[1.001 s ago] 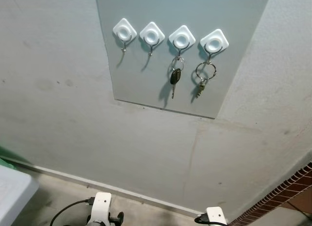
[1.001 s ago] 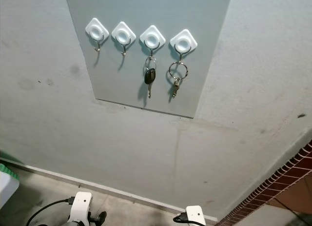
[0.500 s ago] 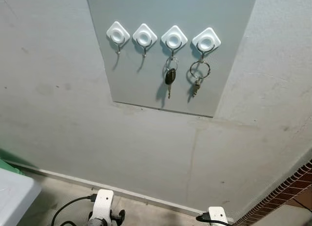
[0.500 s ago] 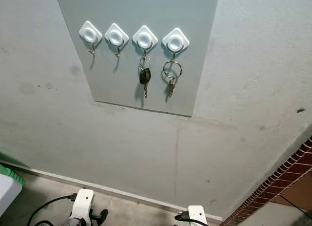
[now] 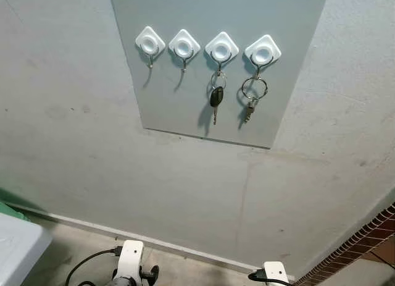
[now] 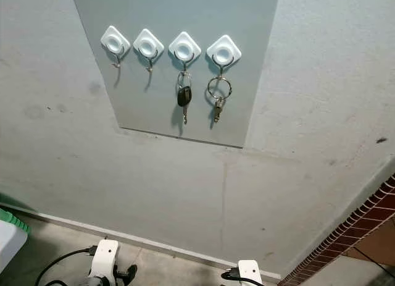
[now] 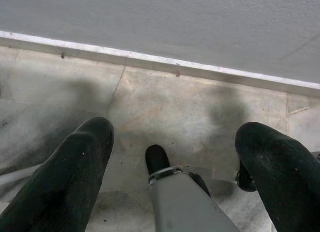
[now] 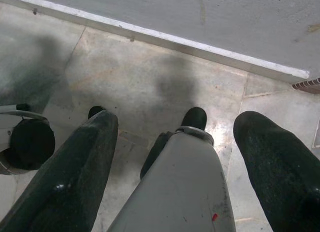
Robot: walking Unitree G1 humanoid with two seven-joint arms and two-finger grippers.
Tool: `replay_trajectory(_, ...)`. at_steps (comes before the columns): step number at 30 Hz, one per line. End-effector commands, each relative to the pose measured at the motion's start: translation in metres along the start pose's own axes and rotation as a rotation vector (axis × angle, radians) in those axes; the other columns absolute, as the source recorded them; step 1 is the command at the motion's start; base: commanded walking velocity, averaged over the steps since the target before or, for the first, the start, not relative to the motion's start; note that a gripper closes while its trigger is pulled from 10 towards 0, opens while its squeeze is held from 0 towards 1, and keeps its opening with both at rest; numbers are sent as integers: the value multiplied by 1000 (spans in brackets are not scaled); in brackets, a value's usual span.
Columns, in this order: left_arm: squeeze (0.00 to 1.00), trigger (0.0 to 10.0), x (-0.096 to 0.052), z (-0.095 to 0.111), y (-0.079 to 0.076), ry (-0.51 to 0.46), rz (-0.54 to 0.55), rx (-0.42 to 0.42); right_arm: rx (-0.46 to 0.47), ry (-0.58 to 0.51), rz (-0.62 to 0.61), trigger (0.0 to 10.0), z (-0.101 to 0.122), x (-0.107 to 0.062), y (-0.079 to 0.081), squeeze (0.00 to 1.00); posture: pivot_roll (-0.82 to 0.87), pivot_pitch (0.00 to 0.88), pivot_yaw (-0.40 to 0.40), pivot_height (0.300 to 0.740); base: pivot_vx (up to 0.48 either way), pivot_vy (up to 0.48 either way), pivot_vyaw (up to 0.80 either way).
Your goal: Hang keys on a hook
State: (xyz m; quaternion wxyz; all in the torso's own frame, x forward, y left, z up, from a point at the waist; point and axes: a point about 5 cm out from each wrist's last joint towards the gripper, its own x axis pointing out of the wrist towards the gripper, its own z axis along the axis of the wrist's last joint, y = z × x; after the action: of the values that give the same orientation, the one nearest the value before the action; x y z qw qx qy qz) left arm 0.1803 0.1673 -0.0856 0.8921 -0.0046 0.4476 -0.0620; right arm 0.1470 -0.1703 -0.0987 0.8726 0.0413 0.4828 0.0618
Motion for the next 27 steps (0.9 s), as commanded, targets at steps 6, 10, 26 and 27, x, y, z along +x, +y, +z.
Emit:
replay_trajectory(6,0,10000,-1,-2,1,3,4,-11,-7,8,1,10000,0,0,0,0,-16,0,22,732,0,0,0)
replay_trajectory(10,0,10000,-1,-3,0,2,2,-13,-10,11,2,10000,-1,0,0,0,-14,0,20,732,0,0,0)
replay_trajectory(26,0,10000,0,-3,-1,6,2,-17,-34,14,8,10000,1,0,-2,0,-7,0,5,732,0,0,0)
replay_trajectory(27,0,10000,0,-3,-1,6,2,-17,-34,14,8,10000,1,0,-2,0,-7,0,5,732,0,0,0)
